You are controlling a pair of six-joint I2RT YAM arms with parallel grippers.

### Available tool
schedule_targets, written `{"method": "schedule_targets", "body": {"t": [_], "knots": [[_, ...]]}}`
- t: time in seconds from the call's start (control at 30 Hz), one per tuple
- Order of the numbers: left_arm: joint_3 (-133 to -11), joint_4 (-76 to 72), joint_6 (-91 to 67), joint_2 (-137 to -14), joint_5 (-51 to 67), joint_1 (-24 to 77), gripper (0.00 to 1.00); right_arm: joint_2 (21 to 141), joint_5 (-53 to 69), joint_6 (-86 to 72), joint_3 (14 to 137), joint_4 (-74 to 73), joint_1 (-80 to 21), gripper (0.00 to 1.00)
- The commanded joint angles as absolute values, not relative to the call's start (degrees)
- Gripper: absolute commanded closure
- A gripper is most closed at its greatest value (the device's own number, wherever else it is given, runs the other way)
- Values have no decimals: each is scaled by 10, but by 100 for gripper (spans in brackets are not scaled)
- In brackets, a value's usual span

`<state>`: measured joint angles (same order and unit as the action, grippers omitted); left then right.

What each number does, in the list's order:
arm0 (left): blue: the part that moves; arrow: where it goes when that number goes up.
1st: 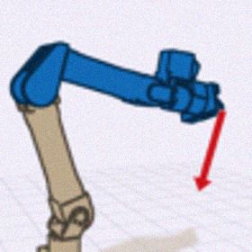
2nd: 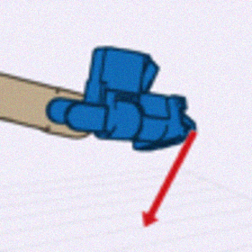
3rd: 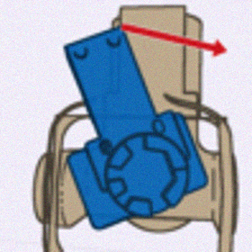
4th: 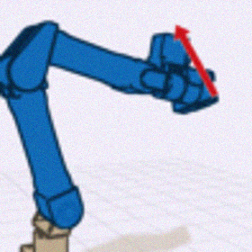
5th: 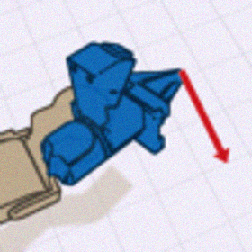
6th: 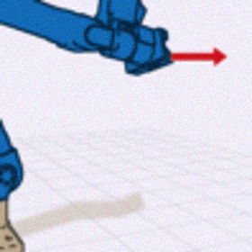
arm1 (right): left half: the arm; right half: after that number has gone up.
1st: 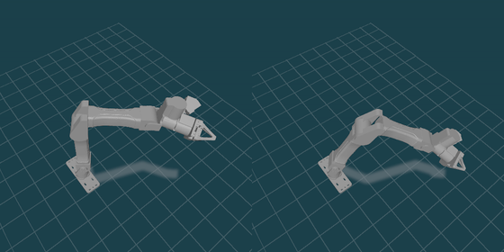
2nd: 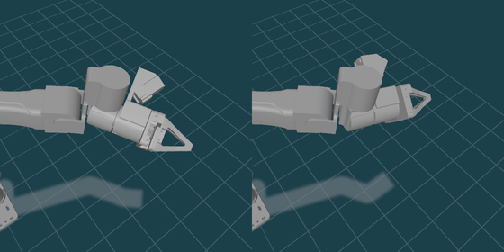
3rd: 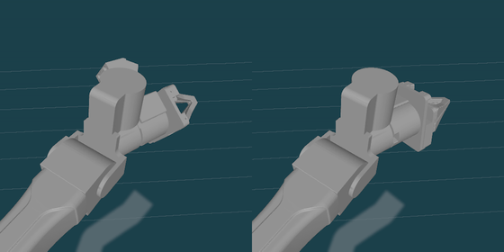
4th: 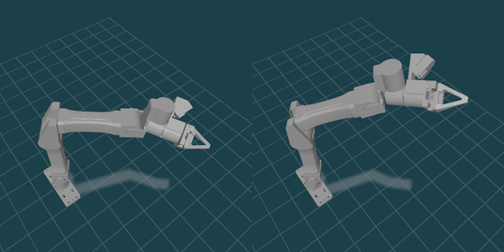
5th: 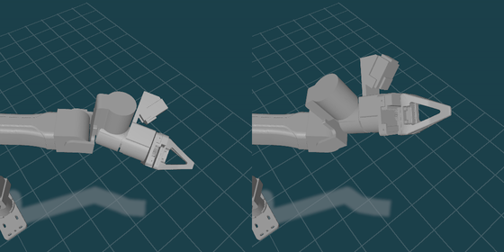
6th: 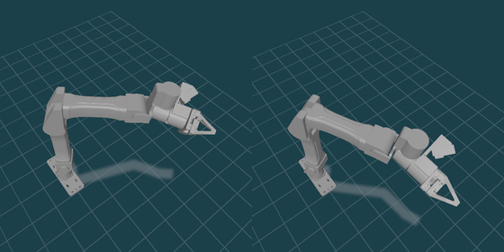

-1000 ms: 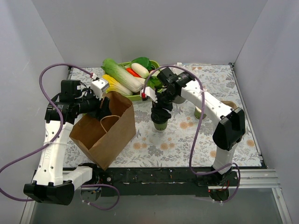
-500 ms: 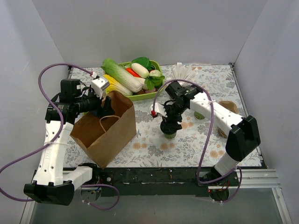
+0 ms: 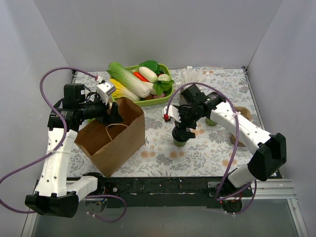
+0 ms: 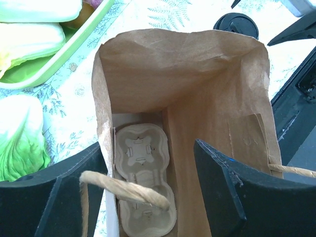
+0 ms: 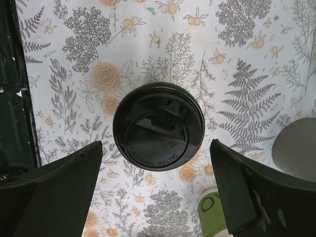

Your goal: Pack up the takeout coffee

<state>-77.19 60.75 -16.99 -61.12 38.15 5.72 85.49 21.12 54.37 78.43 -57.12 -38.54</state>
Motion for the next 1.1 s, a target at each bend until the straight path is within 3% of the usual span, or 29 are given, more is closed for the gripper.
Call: {"method": "schedule_targets", "body": {"t": [0.0,0.43,1.07], "knots": [[-770,594,-177,-590,400,55,32,845,215,484,774,-559,-372,3],[-775,599,-181,-588,393,55,31,903,250,400,790,-555,-359,2],[-769,600,-176,-588,386,55,31,868,216,467,756,-512,-360,2]]}}
